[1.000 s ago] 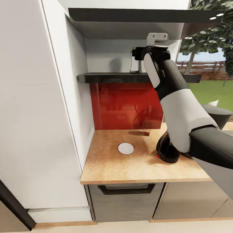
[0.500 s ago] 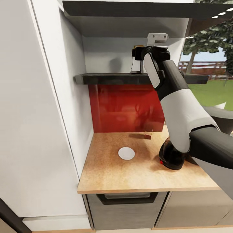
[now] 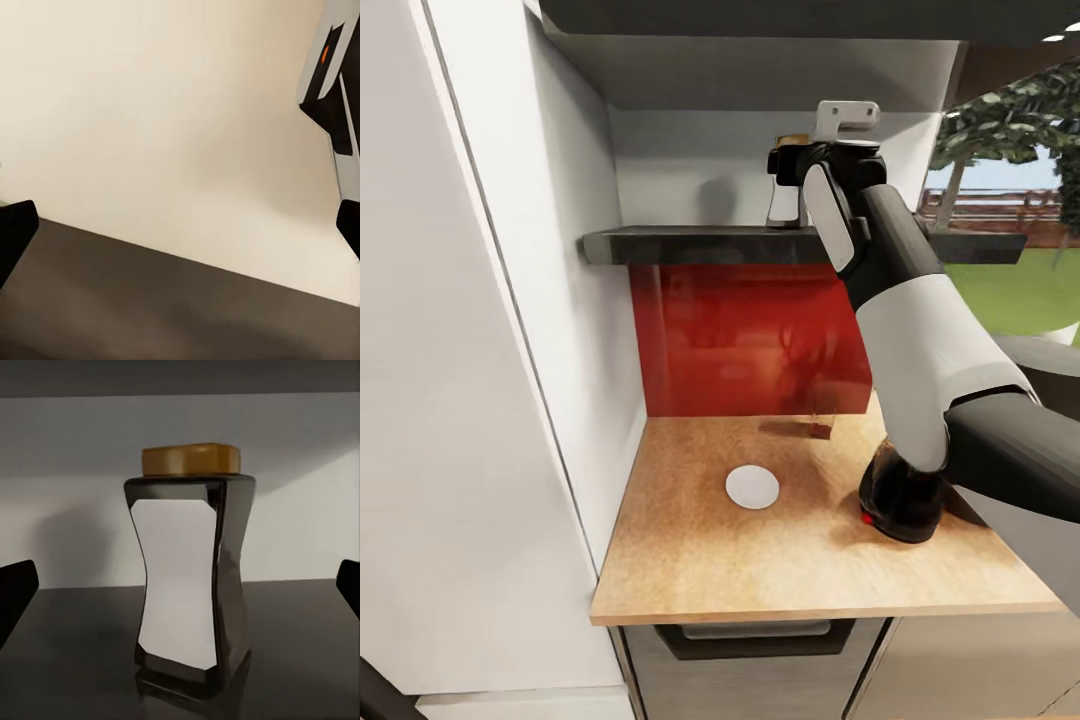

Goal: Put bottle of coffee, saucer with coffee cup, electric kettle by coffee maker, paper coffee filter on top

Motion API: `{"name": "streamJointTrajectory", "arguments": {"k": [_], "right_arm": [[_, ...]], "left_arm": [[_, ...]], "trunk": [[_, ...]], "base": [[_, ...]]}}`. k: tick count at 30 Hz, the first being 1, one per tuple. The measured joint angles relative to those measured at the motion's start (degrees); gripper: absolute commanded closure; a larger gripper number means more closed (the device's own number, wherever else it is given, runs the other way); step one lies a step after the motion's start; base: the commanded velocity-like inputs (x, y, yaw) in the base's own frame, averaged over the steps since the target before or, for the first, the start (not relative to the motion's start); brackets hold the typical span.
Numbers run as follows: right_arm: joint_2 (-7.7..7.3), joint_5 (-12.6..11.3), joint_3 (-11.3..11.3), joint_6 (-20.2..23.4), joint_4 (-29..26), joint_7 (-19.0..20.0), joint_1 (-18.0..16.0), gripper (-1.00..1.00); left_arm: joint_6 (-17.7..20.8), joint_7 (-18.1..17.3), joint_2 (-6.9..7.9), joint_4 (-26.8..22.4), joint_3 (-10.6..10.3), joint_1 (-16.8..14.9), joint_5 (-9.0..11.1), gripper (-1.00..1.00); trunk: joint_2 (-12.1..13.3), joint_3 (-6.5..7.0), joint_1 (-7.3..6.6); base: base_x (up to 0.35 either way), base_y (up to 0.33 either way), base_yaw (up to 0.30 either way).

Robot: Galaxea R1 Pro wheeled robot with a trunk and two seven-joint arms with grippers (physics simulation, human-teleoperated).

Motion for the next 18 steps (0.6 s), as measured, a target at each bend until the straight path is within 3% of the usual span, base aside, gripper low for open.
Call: {"name": "streamJointTrajectory", "arguments": {"k": [9, 18], "right_arm": [[0.00, 0.11, 0.01, 0.10, 0.09, 0.02, -0.01, -1.00], [0.00, 0.15, -0.03, 0.03, 0.64, 0.03, -0.02, -1.00]], "left_arm": [[0.00, 0.02, 0.00, 0.00, 0.00, 0.30, 0.00, -1.00], [0.00, 0.02, 0.02, -0.06, 0.00, 0.34, 0.00, -1.00]], "trunk": [[-0.01, 0.00, 0.02], [0.00, 0.00, 0.01]], "base": [[0.042, 0.000, 0.000], [0.161, 0.000, 0.000]]}}
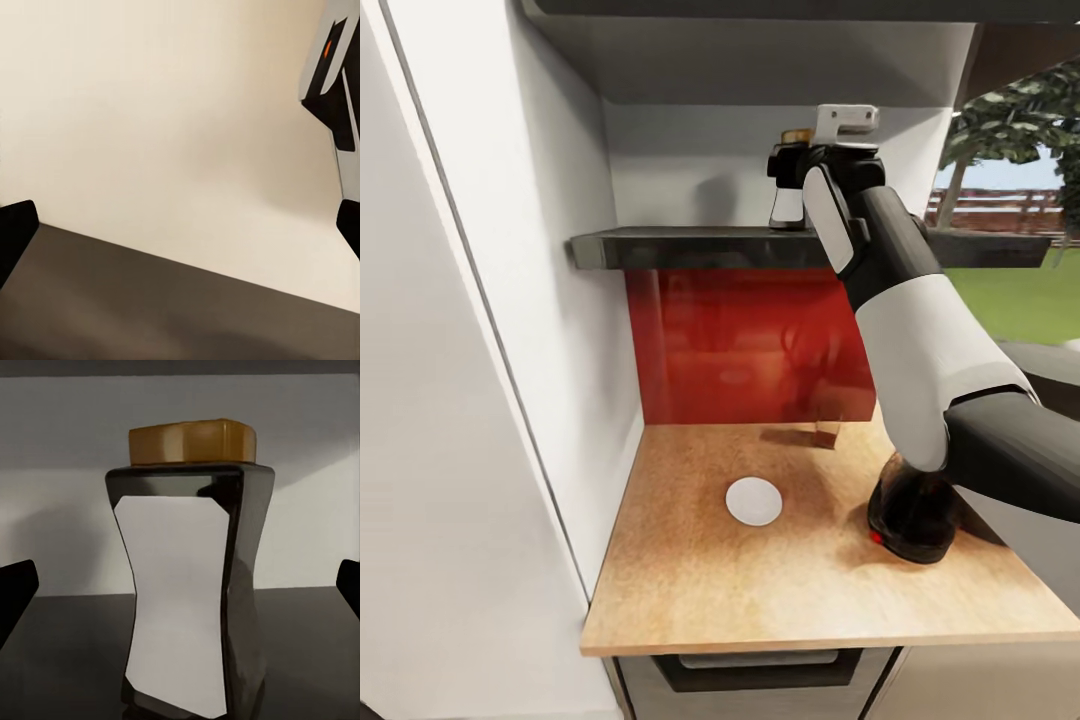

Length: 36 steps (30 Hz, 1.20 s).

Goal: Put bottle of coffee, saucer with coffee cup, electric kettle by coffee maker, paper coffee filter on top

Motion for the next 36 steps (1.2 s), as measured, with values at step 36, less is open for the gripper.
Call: {"name": "streamJointTrajectory", "arguments": {"k": [36], "right_arm": [[0.00, 0.09, -0.06, -0.10, 1.13, 0.08, 0.13, -1.00]], "left_arm": [[0.00, 0.00, -0.02, 0.06, 0.00, 0.02, 0.00, -1.00]], "trunk": [[-0.01, 0.00, 0.00]], "base": [[0.062, 0.000, 0.000]]}}
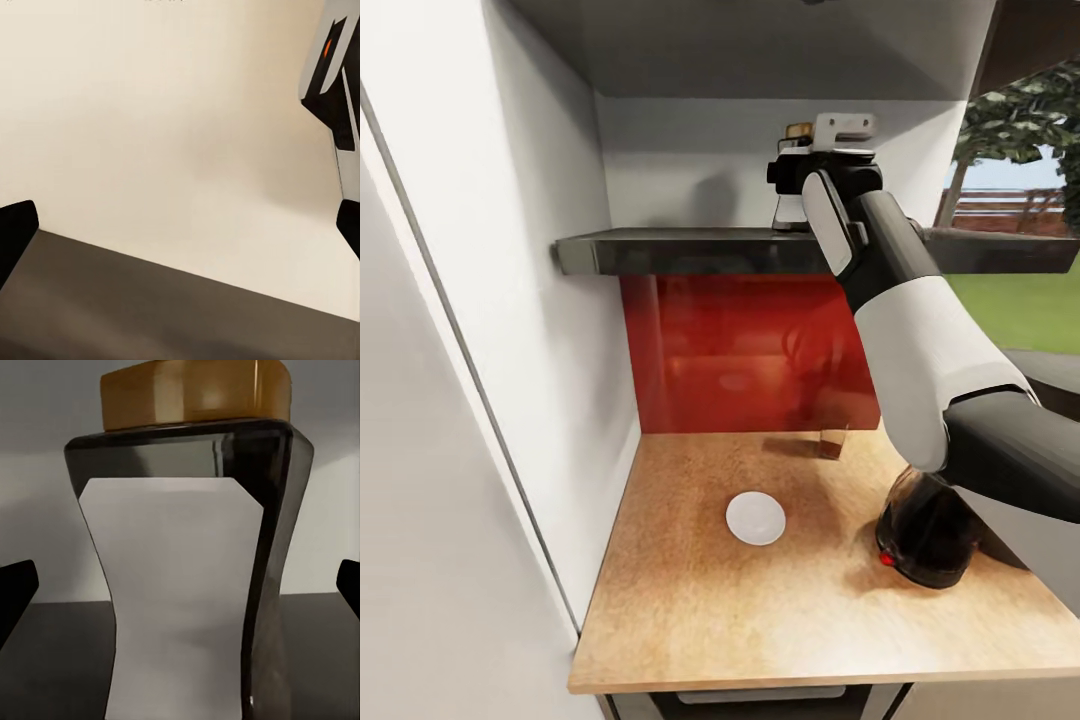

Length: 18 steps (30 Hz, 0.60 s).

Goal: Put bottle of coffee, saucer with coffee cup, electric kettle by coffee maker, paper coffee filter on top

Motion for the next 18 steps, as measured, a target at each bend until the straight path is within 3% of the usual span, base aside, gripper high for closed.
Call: {"name": "streamJointTrajectory", "arguments": {"k": [18], "right_arm": [[0.00, 0.00, 0.00, 0.00, -0.01, 0.00, 0.13, -1.00]], "left_arm": [[0.00, 0.02, 0.04, 0.00, 0.00, 0.00, 0.00, -1.00]], "trunk": [[0.00, 0.00, 0.00]], "base": [[0.039, 0.000, 0.000]]}}
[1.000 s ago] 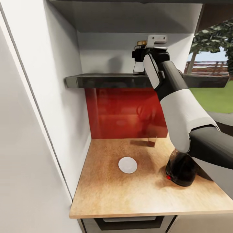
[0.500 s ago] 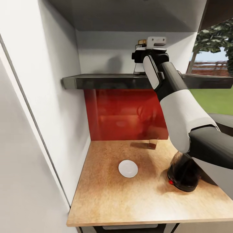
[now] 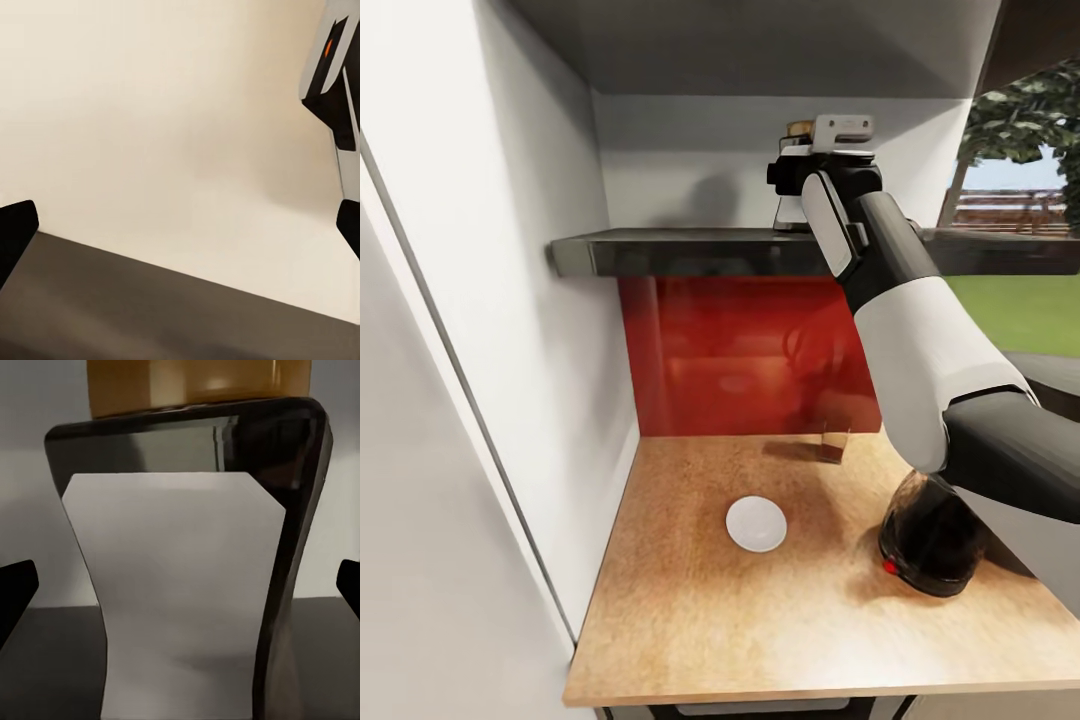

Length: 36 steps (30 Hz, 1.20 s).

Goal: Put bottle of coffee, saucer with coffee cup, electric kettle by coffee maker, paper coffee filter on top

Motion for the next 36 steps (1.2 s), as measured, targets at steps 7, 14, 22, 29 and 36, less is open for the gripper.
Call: {"name": "streamJointTrajectory", "arguments": {"k": [7, 14, 22, 29, 36], "right_arm": [[0.00, 0.07, 0.00, 0.00, 0.08, 0.00, 0.07, -1.00], [0.00, 0.06, 0.00, 0.00, 0.82, 0.00, 0.18, -1.00], [0.00, 0.09, 0.00, 0.00, 1.13, 0.07, 0.19, -1.00], [0.00, 0.09, 0.00, 0.00, 1.17, 0.09, 0.21, -1.00], [0.00, 0.09, -0.01, 0.00, 2.54, 0.09, 0.25, -1.00]], "left_arm": [[0.00, -0.02, 0.00, -0.05, 0.00, 0.00, 0.00, -1.00], [0.00, 0.06, 0.04, -0.03, 0.00, 0.00, 0.00, -1.00], [0.00, 0.03, 0.01, -0.01, 0.00, 0.00, 0.00, -1.00], [0.00, -0.02, 0.01, 0.00, 0.00, 0.00, 0.00, -1.00], [0.00, -0.02, 0.00, -0.04, 0.00, 0.00, 0.01, -1.00]], "trunk": [[0.00, 0.00, 0.01], [0.00, 0.00, 0.01], [0.00, 0.00, 0.01], [0.00, 0.00, 0.00], [0.01, 0.00, 0.01]], "base": [[0.036, 0.000, 0.000], [0.002, 0.000, 0.000], [0.000, 0.000, 0.000], [0.061, 0.000, 0.000], [0.022, 0.000, 0.000]]}}
